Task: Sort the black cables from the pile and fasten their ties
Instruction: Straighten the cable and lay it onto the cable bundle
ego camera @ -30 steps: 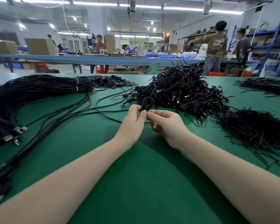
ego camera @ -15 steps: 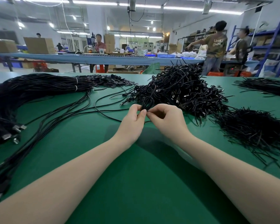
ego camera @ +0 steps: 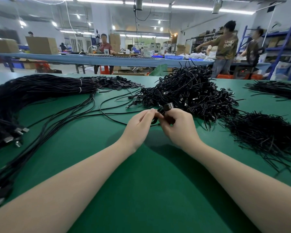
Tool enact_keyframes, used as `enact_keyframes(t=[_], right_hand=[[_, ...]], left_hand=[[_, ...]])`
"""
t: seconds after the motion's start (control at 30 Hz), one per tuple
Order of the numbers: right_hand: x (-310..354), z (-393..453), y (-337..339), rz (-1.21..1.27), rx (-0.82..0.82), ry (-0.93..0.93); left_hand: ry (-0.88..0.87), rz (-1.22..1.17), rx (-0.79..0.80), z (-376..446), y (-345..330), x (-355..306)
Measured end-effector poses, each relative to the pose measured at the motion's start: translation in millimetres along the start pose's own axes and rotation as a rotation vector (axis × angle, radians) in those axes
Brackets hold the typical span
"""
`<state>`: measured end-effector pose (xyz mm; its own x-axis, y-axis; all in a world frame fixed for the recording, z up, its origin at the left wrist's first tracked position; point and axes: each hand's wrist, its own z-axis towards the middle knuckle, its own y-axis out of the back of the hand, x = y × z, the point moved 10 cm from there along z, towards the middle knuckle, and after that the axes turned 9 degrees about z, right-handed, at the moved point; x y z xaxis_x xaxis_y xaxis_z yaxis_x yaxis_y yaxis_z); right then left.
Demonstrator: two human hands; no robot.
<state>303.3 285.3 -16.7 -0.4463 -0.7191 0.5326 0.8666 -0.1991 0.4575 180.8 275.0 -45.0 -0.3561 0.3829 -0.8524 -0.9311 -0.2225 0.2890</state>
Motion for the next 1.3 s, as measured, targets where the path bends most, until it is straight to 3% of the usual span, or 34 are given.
enact_keyframes(t=[0.17, 0.27, 0.43, 0.57, 0.77, 0.9, 1.03, 1.1, 1.2, 1.3], right_hand=[[8, 3, -3, -0.018, 0.032, 0.060], [14, 3, -3, -0.027, 0.051, 0.115], [34, -1, -5, -0.166, 0.084, 0.277], [44, -3, -3, -0.228, 0.028, 0.359], [11, -2, 11, -0.005, -0.084, 0.105], [14, -3, 2, 0.011, -0.035, 0.094], [30, -4, 8, 0.004, -0.085, 0.177], [38, -4, 14, -0.005, -0.119, 0.234], [51, -6, 23, -0.032, -0.173, 0.326], [55, -8, 20, -0.051, -0.137, 0.374]], left_hand=[[-0.027, -0.051, -0.064, 0, 7, -1], [0.049, -0.098, -0.078, 1, 10, 8], [0.209, -0.199, -0.039, 1, 7, 22], [0.275, -0.333, 0.084, -1, -2, 28], [0.027, -0.107, 0.038, 1, 2, 14], [-0.011, -0.086, -0.092, 1, 15, 12], [-0.111, 0.182, -0.244, -3, 28, -4], [-0.088, 0.110, -0.231, -2, 28, -8], [0.100, -0.144, -0.220, 5, 28, 4], [0.185, -0.262, -0.169, 8, 22, 10]])
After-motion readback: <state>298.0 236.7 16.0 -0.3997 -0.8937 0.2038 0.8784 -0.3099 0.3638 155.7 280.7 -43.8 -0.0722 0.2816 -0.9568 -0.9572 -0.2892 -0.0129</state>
